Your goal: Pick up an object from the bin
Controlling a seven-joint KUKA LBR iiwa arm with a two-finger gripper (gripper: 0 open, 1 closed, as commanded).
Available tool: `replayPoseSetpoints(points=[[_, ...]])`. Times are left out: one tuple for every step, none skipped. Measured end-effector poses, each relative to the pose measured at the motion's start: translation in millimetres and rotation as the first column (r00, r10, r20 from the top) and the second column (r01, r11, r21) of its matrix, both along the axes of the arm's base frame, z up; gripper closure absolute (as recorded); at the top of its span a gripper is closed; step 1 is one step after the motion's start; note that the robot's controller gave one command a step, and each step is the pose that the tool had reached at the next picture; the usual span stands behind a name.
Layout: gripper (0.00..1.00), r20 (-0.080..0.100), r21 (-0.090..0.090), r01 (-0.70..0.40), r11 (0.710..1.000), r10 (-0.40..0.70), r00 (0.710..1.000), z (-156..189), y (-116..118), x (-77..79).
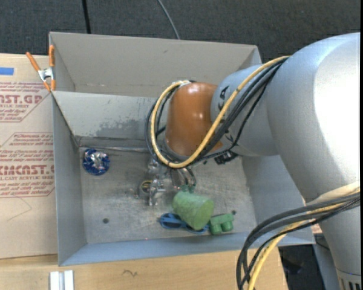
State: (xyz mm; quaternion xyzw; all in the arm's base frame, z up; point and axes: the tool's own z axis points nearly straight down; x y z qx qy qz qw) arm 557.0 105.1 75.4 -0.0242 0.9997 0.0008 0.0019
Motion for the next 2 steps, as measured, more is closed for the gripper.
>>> replayPoseSetpoints(points=[[1.0, 0.001, 0.0, 0.0, 1.0, 0.0, 1.0, 43.7, 0.7, 1.3], [1.0, 0.004, 0.001, -0.001, 1.0, 0.001, 1.0, 110.4, 1.6, 3.0]])
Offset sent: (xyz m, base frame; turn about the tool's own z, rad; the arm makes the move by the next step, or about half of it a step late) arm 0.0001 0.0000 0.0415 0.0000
